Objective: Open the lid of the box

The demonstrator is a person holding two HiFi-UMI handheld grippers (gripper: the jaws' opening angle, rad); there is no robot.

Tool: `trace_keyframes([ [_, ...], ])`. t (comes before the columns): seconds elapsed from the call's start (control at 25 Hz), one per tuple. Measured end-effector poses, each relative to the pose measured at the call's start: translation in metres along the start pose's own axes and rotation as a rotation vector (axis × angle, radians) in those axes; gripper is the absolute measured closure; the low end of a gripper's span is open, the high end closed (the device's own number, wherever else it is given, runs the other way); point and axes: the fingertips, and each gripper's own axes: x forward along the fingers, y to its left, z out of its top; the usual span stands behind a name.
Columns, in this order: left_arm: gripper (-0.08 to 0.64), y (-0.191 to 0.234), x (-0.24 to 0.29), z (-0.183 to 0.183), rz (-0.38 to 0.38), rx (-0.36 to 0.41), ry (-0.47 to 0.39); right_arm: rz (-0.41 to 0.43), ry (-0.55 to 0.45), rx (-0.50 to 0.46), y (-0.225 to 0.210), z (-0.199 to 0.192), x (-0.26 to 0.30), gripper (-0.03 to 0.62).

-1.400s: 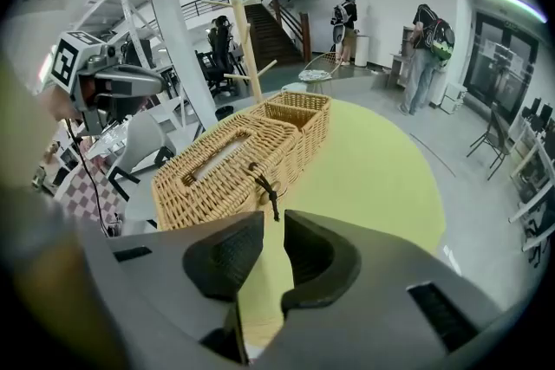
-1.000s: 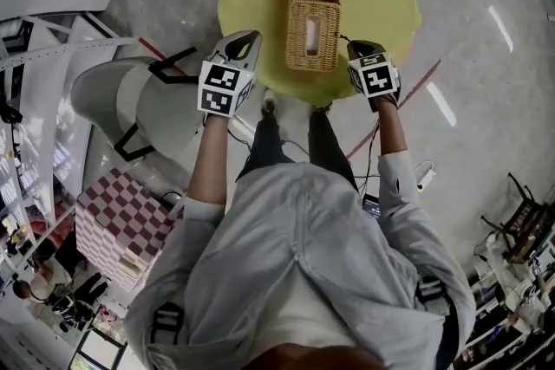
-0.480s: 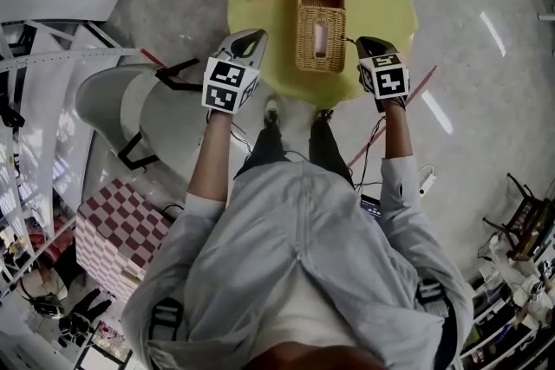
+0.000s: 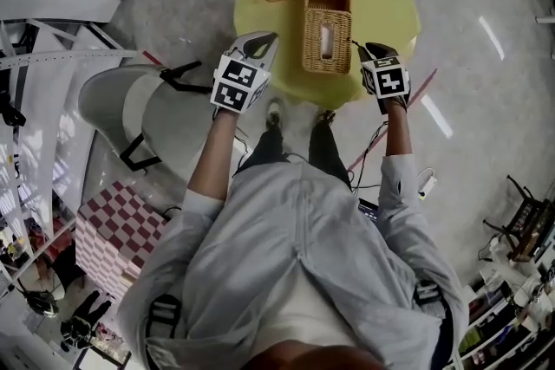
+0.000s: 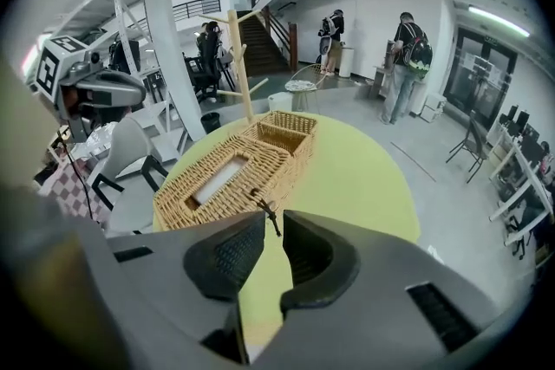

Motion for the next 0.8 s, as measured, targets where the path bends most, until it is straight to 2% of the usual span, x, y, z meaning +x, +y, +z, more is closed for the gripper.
trace_keyframes([
  [0.2, 0.531, -0.005, 0.012, -0.011, 0.012, -0.023, 0.032, 0.046, 0.033, -0.022, -0.005, -0.009, 0.019, 0.488],
  [0.56, 0.531, -0.002, 0.027, -0.016, 0.034, -0.048, 0.056, 0.109, 0.077, -0.066, -0.007, -0.018, 0.043, 0.490],
  [0.68, 0.531, -0.001, 0.028, -0.018, 0.037, -0.052, 0.059, 0.110, 0.083, -0.080, -0.007, -0.019, 0.046, 0.544],
  [0.8, 0.531, 0.001, 0.029, -0.017, 0.039, -0.054, 0.057, 0.111, 0.087, -0.085, -0.007, -0.017, 0.044, 0.565],
])
